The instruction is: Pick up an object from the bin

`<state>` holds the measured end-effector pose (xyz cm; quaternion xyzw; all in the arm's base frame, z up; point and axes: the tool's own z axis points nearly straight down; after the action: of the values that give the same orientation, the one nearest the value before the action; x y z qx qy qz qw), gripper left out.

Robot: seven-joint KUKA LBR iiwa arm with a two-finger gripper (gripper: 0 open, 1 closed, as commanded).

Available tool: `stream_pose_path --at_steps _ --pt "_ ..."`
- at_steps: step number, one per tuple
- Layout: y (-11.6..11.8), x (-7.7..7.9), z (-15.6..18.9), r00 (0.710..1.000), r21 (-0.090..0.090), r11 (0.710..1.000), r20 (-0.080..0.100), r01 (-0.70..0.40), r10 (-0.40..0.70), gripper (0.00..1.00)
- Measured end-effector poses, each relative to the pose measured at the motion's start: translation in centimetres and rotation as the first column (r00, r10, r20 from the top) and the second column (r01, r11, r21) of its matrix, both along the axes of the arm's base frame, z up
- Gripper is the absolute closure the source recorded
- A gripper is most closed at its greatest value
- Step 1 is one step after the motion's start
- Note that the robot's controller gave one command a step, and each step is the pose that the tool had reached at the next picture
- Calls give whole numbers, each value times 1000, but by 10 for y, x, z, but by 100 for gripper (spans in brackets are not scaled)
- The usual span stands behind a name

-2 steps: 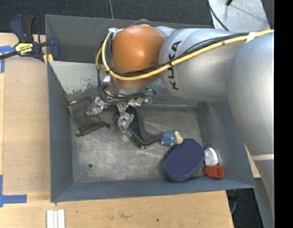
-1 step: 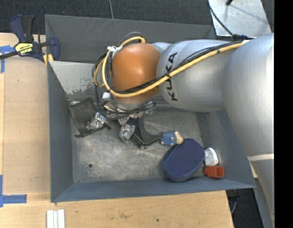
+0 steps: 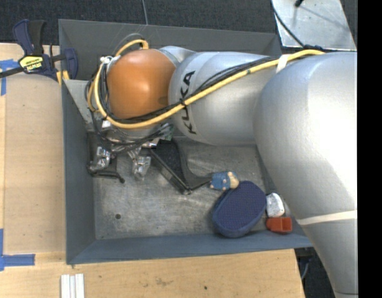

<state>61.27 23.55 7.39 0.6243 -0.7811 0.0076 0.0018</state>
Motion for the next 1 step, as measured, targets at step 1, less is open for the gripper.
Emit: stream_pose_path --at_steps 1 --pt "9 -1 3 1000 26 1000 7 6 -6 100"
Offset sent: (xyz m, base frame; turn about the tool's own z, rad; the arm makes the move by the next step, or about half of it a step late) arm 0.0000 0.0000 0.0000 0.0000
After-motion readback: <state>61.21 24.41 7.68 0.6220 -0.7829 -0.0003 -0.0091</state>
